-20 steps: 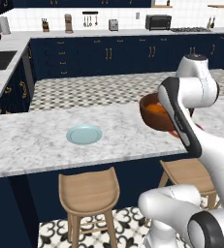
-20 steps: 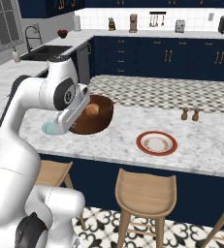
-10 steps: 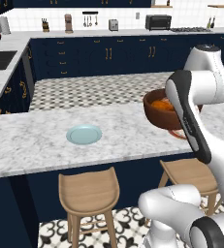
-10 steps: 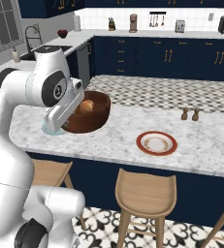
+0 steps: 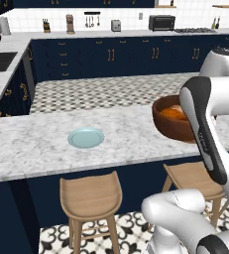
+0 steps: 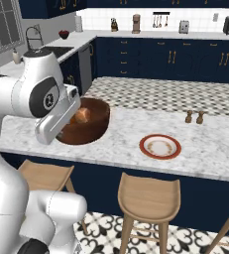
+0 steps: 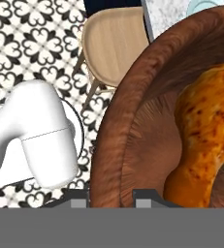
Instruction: Pick the chicken drumstick and onion from their plates and place them in the bowl. Then put the bowl in the fridge.
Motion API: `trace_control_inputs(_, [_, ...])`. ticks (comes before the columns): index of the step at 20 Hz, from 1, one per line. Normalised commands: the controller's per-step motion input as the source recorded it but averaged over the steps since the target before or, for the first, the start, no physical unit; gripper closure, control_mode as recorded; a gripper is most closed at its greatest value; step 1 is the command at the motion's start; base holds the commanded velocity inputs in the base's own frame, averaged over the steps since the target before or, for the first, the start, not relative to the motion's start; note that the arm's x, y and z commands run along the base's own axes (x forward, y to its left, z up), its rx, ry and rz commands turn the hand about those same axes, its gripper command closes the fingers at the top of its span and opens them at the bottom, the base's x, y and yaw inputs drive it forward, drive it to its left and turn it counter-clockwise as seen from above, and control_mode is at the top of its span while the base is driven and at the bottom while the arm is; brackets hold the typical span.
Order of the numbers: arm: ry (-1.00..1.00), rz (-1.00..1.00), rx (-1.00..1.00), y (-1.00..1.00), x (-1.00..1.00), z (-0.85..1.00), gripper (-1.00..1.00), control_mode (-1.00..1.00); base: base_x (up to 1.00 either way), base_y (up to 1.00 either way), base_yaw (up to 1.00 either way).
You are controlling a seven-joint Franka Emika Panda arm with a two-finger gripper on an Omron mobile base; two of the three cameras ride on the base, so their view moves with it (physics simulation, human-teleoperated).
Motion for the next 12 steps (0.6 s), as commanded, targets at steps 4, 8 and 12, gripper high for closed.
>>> trace_control_inputs(4, [0.0, 0.0, 0.0, 0.0, 0.0, 0.0, 1.0, 1.0, -0.9, -0.3, -0.16])
trace_control_inputs(8, [0.0, 0.0, 0.0, 0.0, 0.0, 0.0, 1.0, 1.0, -0.95, -0.29, -0.61])
trace_control_inputs(12, [0.0, 0.0, 0.0, 0.0, 0.0, 0.0, 1.0, 1.0, -0.54, -0.07, -0.81])
